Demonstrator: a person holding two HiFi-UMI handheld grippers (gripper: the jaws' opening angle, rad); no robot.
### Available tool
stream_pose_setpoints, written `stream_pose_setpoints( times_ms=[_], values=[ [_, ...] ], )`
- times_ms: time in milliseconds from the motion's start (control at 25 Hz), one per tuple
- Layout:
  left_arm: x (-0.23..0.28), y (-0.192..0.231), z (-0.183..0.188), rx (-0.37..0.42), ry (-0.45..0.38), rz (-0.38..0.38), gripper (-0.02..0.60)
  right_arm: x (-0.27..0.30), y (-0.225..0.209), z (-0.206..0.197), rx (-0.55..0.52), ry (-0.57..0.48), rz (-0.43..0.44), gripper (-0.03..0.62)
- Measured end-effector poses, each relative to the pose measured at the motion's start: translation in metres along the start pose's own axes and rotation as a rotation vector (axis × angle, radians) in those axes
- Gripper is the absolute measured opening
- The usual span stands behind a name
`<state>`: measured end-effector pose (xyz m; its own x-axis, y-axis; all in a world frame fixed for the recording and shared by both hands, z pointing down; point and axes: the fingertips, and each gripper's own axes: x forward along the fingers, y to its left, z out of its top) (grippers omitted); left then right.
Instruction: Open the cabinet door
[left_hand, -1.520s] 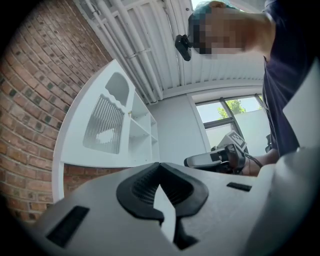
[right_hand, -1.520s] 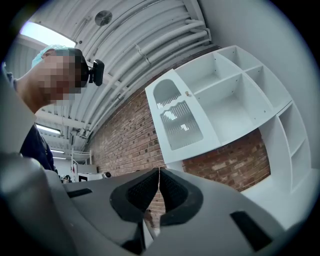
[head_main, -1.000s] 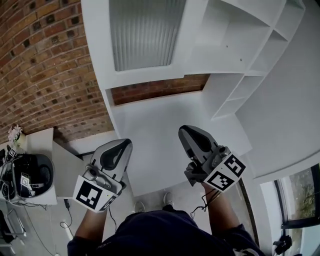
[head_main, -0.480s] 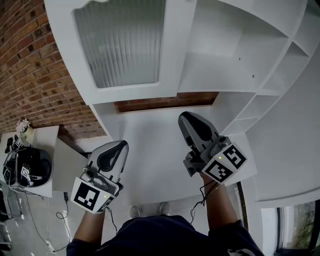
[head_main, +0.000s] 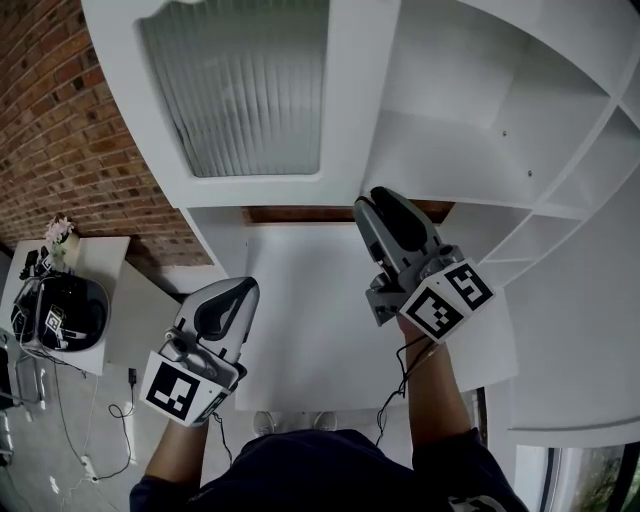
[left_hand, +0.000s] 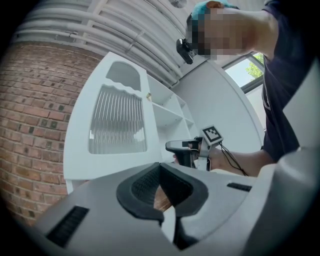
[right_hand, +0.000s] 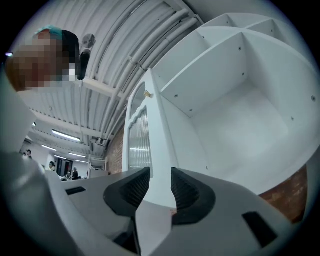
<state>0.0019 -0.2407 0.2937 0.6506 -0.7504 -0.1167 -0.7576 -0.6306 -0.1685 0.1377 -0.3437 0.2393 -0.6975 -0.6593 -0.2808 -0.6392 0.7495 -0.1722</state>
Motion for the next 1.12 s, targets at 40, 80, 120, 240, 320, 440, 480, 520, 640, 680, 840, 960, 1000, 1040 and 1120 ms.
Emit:
stream_pose_setpoints(
  times_ms=[40,80,120,240,320,440,480,520,640,680,840,960,1000,1040,1120],
  values=[
    [0.0,0.0,0.001,0.0,-0.005,0.002,0.005,0.003,-0.004,0.002,-0.001,-0.006,-0.005,0.131],
    [0.001,-0.001,0.002,-0.001,-0.01,0.003,0.005,0.005,-0.007,0.004,-0.004,-0.013,-0.011,0.136],
    [0.001,-0.001,0.003,-0.003,-0.014,0.006,0.005,0.008,-0.01,0.006,-0.009,-0.019,-0.015,0.142],
    [0.001,0.001,0.002,-0.013,-0.01,0.03,0.005,0.016,-0.016,0.011,-0.028,-0.029,-0.017,0.159],
    [0.0,0.004,-0.001,-0.016,0.001,0.046,0.005,0.022,-0.017,0.012,-0.047,-0.027,-0.012,0.162],
    [-0.001,0.005,-0.004,-0.017,0.006,0.044,0.005,0.029,-0.019,0.009,-0.063,-0.014,-0.013,0.17],
    [-0.001,0.004,-0.004,-0.022,0.004,0.045,0.005,0.031,-0.019,0.008,-0.065,-0.009,-0.013,0.17],
    [-0.002,0.004,-0.004,-0.026,0.002,0.045,0.005,0.032,-0.019,0.006,-0.066,-0.003,-0.012,0.17],
    [-0.004,0.004,-0.005,-0.032,-0.001,0.043,0.005,0.035,-0.019,0.001,-0.065,0.008,-0.008,0.17],
    [-0.006,0.004,-0.005,-0.034,0.0,0.043,0.005,0.035,-0.019,0.0,-0.063,0.007,-0.01,0.17],
    [-0.014,0.006,-0.006,-0.034,0.005,0.041,0.005,0.035,-0.018,0.001,-0.067,0.005,-0.024,0.17],
    [-0.019,0.008,-0.003,-0.041,-0.004,0.043,0.005,0.034,-0.014,0.002,-0.075,0.008,-0.037,0.17],
    [-0.021,0.008,-0.002,-0.044,-0.006,0.041,0.005,0.032,-0.012,0.003,-0.079,0.009,-0.043,0.169],
    [-0.023,0.008,-0.002,-0.045,-0.006,0.036,0.005,0.03,-0.009,0.004,-0.084,0.011,-0.048,0.169],
    [-0.027,0.005,-0.005,-0.036,0.002,0.014,0.005,0.024,-0.003,0.003,-0.091,0.012,-0.045,0.162]
  ],
)
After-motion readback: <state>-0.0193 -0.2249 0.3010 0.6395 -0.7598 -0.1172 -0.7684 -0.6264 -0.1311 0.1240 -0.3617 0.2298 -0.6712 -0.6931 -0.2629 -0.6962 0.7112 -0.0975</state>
